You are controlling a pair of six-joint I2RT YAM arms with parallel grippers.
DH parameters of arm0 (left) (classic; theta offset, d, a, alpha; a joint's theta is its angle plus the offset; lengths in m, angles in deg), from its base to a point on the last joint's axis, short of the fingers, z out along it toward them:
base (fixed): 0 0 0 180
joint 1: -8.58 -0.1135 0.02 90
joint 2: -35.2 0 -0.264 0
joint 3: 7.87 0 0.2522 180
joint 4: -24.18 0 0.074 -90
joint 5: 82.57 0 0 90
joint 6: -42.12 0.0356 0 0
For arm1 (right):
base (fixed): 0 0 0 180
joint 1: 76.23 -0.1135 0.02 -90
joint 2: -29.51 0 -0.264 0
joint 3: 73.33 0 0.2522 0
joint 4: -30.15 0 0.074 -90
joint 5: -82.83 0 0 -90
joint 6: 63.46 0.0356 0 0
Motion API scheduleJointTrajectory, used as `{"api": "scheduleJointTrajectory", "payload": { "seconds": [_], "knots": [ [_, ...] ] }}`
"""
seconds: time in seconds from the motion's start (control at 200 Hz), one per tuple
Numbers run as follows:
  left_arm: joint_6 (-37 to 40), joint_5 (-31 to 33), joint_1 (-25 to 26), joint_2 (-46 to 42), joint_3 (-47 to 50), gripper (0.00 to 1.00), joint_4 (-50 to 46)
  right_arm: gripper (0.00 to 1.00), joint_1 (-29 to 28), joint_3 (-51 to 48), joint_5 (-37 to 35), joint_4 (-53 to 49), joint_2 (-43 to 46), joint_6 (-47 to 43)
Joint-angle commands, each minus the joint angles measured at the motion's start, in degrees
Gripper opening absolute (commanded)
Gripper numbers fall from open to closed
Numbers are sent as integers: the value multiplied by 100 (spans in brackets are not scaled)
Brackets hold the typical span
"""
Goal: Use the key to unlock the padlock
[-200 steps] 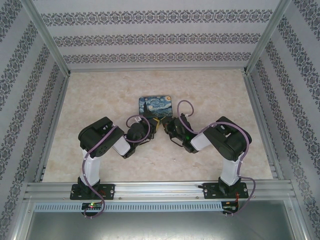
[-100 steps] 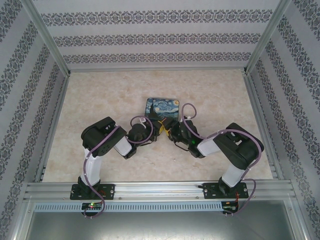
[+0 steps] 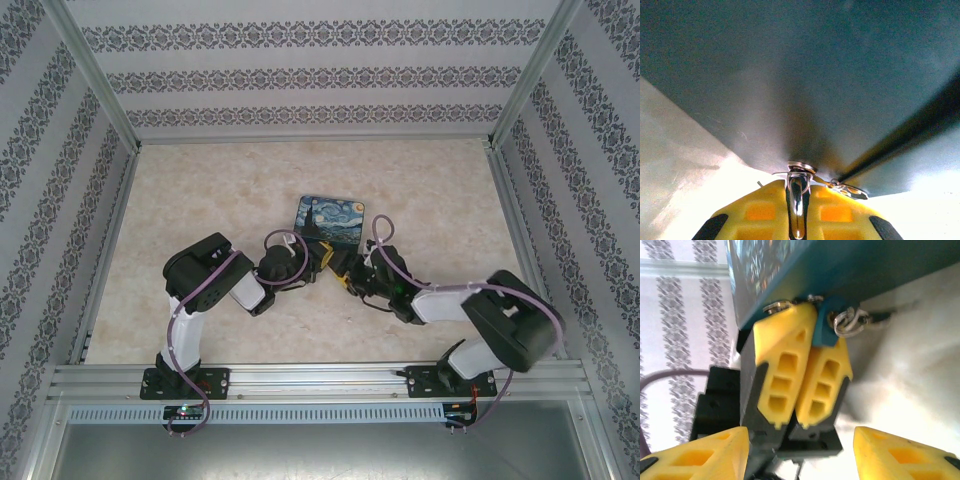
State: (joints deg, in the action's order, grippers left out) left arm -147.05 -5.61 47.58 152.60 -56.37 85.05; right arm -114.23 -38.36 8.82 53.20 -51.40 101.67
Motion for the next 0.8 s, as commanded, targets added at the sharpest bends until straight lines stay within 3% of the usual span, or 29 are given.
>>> {"api": "scheduleJointTrajectory", "payload": {
  "seconds": [0.0,0.17,0.31,0.58,0.794],
  "knots": [
    [171,-197,46,178,0,0,-638,57,49,404,-105,-2101,741,-1450],
    [230,-244,47,160,-8,0,-699,57,16,1222,-978,-4028,1368,-3196],
    [276,-301,46,151,-49,0,-779,55,-323,1754,-2264,-4908,1437,-4741],
    [380,-352,46,125,-82,0,-905,50,-1207,1821,-4300,-4807,1113,-6837],
    [425,-404,46,133,-94,0,-975,49,-1665,1588,-4916,-4084,831,-7695]
  ]
}}
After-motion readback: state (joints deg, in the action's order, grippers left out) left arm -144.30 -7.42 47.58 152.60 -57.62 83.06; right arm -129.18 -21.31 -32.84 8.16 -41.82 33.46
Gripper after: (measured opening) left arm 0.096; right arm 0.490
